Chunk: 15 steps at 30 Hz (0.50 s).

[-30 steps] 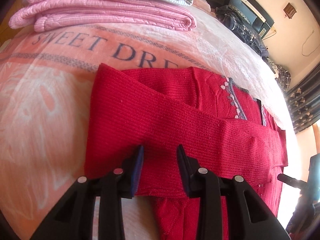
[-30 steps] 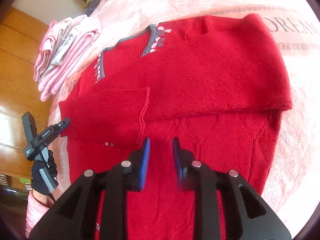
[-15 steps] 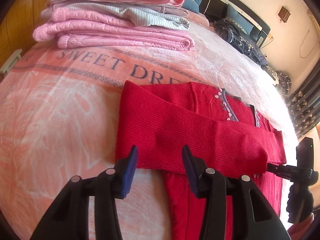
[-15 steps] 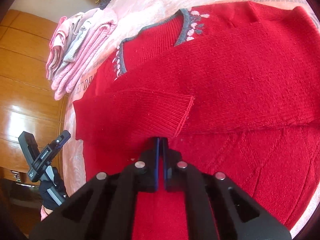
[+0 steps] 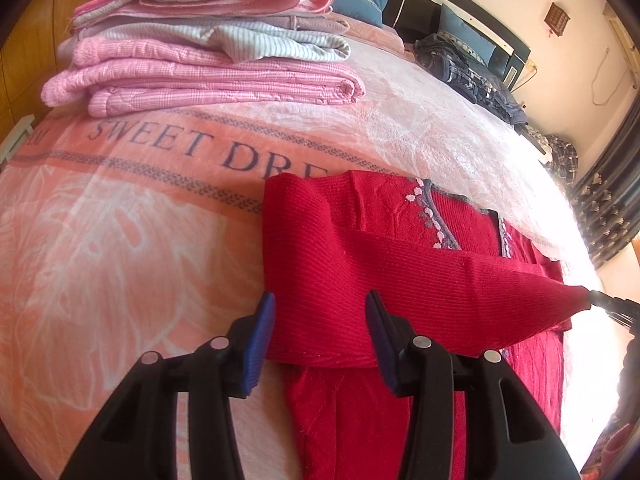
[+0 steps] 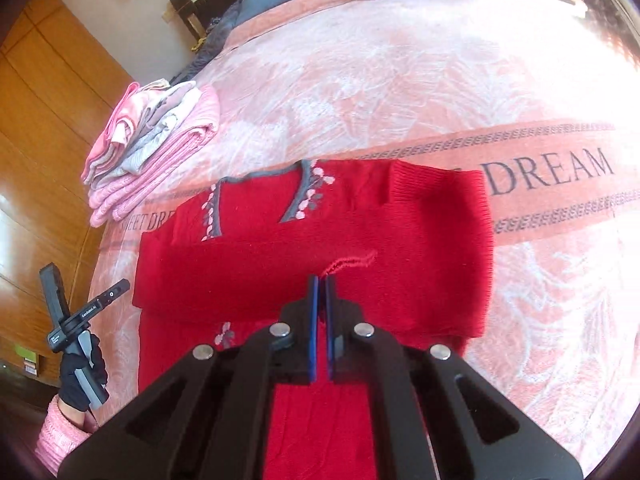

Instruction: Fold small clothes

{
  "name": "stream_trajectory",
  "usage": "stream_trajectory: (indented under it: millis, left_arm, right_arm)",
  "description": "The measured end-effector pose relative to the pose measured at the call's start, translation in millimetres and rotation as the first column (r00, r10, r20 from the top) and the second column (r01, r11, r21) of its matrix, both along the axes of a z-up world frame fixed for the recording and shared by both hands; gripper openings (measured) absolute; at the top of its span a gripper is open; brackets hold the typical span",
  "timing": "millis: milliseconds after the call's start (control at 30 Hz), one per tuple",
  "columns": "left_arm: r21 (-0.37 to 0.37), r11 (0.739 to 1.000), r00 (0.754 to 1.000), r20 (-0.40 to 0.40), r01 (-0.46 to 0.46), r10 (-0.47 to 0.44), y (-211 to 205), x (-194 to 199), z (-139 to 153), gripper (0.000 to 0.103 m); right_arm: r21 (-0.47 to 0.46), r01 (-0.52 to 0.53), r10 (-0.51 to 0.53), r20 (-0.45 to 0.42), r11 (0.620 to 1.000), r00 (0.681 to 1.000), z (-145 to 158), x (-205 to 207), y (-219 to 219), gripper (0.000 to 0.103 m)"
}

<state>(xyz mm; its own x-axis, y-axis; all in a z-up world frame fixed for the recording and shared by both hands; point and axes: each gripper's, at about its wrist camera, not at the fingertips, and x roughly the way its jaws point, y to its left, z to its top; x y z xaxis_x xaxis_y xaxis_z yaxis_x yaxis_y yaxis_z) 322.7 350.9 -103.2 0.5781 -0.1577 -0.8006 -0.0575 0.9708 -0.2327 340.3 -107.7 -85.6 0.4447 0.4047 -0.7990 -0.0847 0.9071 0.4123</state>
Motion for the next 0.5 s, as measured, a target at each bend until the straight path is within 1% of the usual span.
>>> stream_trajectory:
  millis: [67, 100, 200, 267, 300, 367, 433, 467, 500]
  left_arm:
    - [0.015, 1.0, 1.0, -0.015, 0.006, -0.005, -7, 4, -6, 0.047]
    - [0.036, 0.999, 1.0, -0.031, 0.005, -0.004, -11, 7, -11, 0.047]
    - [0.109, 0.994, 0.994, -0.111, 0.002, 0.01, -19, 18, -33, 0.048]
    - [0.131, 0.991, 0.989, -0.148, 0.0, 0.02, -19, 21, -47, 0.05]
    - [0.125, 0.992, 0.99, -0.141, -0.001, 0.018, -18, 21, -49, 0.051]
    - [0.118, 0.993, 0.99, -0.142, 0.003, 0.014, -17, 20, -47, 0.051]
    - [0.112, 0.994, 0.992, -0.127, 0.0, 0.014, -16, 17, -41, 0.051]
    - [0.111, 0.994, 0.994, -0.11, 0.001, 0.011, -16, 16, -36, 0.051]
    - [0.113, 0.994, 0.996, -0.09, 0.006, 0.005, -18, 15, -30, 0.051]
  right_arm:
    - [-0.019, 0.045, -0.045, -0.002, 0.999, 0.999, -9, -1, -16, 0.002]
    - [-0.027, 0.056, -0.056, -0.024, 0.998, 0.998, -19, -1, -22, 0.002]
    - [-0.037, 0.055, -0.06, -0.149, 0.998, 0.987, -60, 1, -27, 0.002]
    - [-0.048, 0.053, -0.062, -0.201, 0.997, 0.978, -79, -3, -28, 0.003]
    - [-0.041, 0.056, -0.063, -0.2, 0.998, 0.978, -81, -6, -28, 0.006]
    - [-0.019, 0.072, -0.074, -0.172, 0.997, 0.982, -76, -9, -32, 0.006]
    - [0.005, 0.083, -0.081, -0.132, 0.997, 0.988, -65, -7, -36, 0.012]
    - [0.005, 0.081, -0.08, -0.118, 0.997, 0.99, -61, -3, -35, 0.02]
    - [-0.002, 0.081, -0.08, -0.112, 0.997, 0.99, -58, 1, -34, 0.022]
